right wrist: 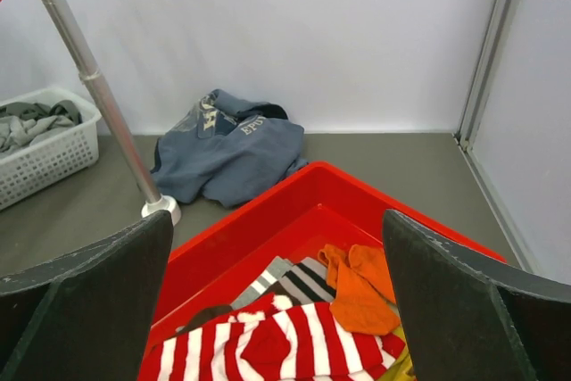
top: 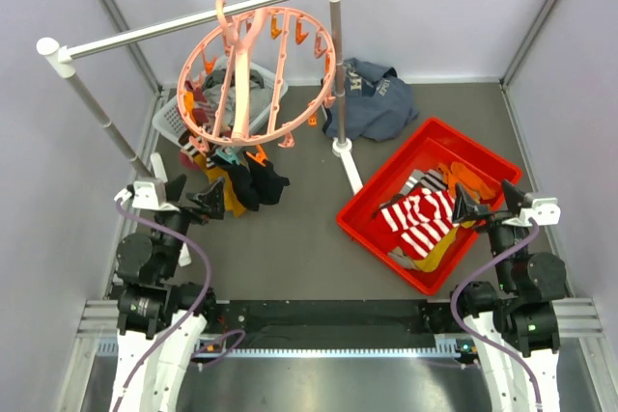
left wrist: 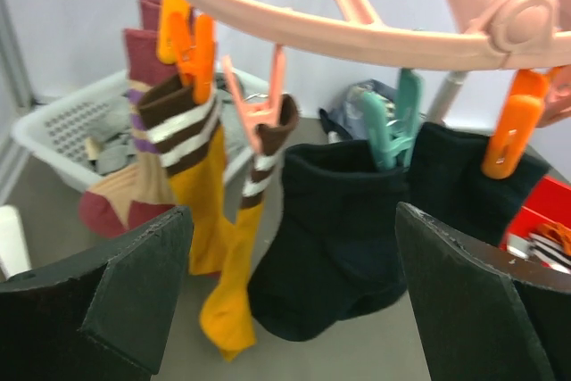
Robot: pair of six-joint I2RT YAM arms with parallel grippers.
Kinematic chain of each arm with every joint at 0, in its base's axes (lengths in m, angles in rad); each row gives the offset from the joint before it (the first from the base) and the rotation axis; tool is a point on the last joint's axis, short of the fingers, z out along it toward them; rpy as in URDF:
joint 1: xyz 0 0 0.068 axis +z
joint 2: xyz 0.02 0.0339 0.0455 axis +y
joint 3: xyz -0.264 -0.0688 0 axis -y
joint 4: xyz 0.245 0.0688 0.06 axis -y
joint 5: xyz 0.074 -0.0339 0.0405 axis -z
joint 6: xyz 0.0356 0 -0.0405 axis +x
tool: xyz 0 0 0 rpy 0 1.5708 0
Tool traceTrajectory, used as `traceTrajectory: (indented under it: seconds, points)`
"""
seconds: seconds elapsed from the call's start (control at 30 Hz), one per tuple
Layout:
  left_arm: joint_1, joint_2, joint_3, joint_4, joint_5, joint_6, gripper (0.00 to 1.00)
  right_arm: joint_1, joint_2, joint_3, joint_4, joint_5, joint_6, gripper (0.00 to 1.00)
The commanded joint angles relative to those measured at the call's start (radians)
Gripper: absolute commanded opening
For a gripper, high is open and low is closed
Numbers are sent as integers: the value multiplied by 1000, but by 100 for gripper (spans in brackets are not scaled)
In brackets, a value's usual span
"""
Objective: Clip the socks to the hanger
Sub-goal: Open the clamp at the hanger.
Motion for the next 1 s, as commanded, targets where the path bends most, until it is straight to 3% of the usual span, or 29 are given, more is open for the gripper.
traceTrajectory:
  seconds: [0.0,0.5,0.8,0.97]
  points:
    - [-2,83,105,10,131,-39,99,13,-105,27,34,-25,10,99]
    - [-2,354,398,-97,363,-179,98,37,-65,35,31,-82,51,99]
    - [-2,422,436,-31,385,-321,98,37,327,210,2,-364,151,99]
    - [-3,440,430,-30,337,-329,98,37,549,327,-27,-493,180,99]
